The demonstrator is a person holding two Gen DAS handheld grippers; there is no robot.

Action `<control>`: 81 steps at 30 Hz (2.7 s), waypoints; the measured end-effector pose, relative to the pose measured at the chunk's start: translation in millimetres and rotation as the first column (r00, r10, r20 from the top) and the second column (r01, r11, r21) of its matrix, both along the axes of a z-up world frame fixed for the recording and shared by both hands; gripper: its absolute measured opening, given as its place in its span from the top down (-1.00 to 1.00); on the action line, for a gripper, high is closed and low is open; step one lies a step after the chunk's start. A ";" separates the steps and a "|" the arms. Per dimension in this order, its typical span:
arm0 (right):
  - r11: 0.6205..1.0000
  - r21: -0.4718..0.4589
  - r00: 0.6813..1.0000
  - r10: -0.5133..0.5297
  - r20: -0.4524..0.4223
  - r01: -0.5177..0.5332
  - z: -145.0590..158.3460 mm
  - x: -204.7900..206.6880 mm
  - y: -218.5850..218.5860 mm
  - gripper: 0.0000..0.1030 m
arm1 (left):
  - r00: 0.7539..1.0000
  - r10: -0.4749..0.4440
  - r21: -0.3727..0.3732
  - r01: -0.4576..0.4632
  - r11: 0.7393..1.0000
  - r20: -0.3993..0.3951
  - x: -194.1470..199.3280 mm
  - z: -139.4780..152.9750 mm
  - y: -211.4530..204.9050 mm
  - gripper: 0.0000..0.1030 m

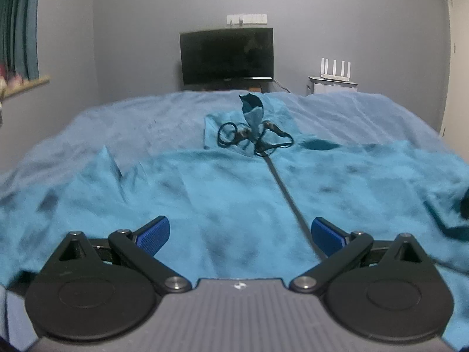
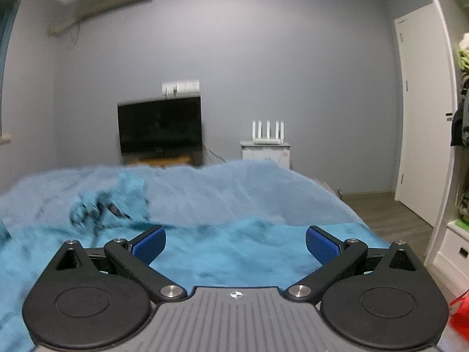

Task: Fold large clothes
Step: 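Grasp the side edge of the teal jacket with the right tool and lift, then fold the held jacket side over the front toward the zipper, open right tool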

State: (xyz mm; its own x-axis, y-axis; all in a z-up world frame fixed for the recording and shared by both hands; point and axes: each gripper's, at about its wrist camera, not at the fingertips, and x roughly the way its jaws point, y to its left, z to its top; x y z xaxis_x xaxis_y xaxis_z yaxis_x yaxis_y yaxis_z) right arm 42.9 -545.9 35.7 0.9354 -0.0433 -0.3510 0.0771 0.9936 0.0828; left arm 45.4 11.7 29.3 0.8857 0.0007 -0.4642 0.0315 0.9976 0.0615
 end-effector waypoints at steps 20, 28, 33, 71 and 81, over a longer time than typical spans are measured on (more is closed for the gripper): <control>0.756 0.472 0.861 -0.236 -0.450 0.454 -136.2 63.2 -185.6 -0.44 | 0.941 -0.043 -0.114 0.005 0.993 -0.335 42.8 -72.9 16.1 -1.00; 0.698 0.530 0.864 -0.274 -0.423 0.481 -174.2 104.0 -198.3 0.14 | 0.934 -0.076 -0.092 0.047 0.995 -0.349 44.8 -78.4 6.3 -1.00; 0.653 0.571 0.867 -0.396 -0.302 0.497 -177.4 112.1 -223.6 0.25 | 0.929 -0.074 -0.108 0.037 0.993 -0.364 47.8 -81.3 8.6 -1.00; 0.854 0.460 0.892 0.384 -0.237 -0.245 -105.6 65.7 144.0 -0.74 | 0.928 -0.100 -0.142 0.052 0.989 -0.359 45.6 -91.5 16.2 -1.00; 0.841 0.537 0.916 0.170 -0.362 0.057 -138.0 106.8 104.5 -0.53 | 0.928 -0.102 -0.148 0.051 0.988 -0.359 45.2 -92.0 16.2 -1.00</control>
State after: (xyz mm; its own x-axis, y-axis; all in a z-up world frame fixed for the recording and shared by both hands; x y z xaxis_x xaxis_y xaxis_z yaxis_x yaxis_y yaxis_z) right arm 149.7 -441.4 -102.3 0.7158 0.3022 -0.6295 0.1599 0.8066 0.5690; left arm 90.6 27.9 -62.7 0.6502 -0.1451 -0.7457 0.1031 0.9894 -0.1026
